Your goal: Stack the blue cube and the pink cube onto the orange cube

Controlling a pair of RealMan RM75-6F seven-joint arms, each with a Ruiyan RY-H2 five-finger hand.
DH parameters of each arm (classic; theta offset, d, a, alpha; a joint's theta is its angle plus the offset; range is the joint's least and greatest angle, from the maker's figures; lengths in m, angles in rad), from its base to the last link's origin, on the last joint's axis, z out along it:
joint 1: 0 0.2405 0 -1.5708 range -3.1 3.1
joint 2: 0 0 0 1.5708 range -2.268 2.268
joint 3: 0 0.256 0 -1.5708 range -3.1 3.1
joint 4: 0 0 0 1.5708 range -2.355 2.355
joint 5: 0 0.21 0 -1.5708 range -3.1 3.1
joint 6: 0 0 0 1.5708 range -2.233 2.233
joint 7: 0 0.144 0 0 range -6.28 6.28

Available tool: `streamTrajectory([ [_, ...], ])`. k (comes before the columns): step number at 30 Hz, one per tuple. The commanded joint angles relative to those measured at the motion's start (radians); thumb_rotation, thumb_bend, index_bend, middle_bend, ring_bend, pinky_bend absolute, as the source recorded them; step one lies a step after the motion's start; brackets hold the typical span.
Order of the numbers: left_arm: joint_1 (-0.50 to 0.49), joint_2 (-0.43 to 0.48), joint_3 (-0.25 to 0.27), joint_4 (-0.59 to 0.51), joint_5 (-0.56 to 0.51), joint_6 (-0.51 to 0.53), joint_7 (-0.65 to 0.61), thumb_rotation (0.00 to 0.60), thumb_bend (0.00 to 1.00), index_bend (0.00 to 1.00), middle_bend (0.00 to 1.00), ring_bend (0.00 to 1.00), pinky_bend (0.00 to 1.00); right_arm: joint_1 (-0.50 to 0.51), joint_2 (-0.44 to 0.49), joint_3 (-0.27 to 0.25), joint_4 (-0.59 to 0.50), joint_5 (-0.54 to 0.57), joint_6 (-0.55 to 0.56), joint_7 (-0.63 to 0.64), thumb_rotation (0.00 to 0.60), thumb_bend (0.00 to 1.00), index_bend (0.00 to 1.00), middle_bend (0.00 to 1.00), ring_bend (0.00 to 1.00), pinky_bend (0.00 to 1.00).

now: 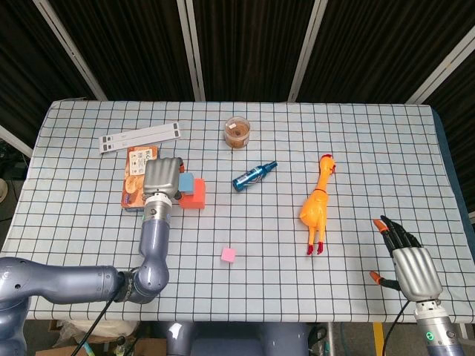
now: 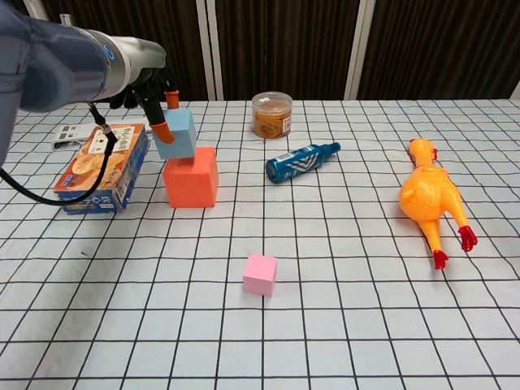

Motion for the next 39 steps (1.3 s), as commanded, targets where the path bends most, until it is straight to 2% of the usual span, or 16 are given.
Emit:
streamTrajectory([
  [1,-0.008,-0.008,0.016,0.020,0.009,-0.007,0.014,0.600,0.25,0.45,1.00,0.81,0.78,0.000,-0.001,0.000,0.000,0.001,0.000,-0.001,0.600,0.16,0.10,0.07,0.13,0.25],
  [10,-0.015,-0.033,0.016,0.039,-0.004,-0.027,0.009,0.600,0.25,0.45,1.00,0.81,0.78,0.000,0.001,0.002,0.000,0.005,0.000,0.000,0.600,0.16,0.10,0.07,0.13,0.25],
  [19,-0.024,-0.036,0.004,0.012,-0.012,0.006,0.019,0.600,0.25,0.45,1.00,0.81,0.78,-0.001,0.004,0.001,-0.001,-0.001,0.006,0.007,0.600,0.16,0.10,0.07,0.13,0.25],
  [39,-0.026,-0.047,-0.005,0.028,-0.024,0.020,0.028,0.600,0.25,0.45,1.00,0.81,0.78,-0.001,0.003,0.001,-0.001,-0.002,0.006,0.003,0.600,0.16,0.10,0.07,0.13,0.25],
])
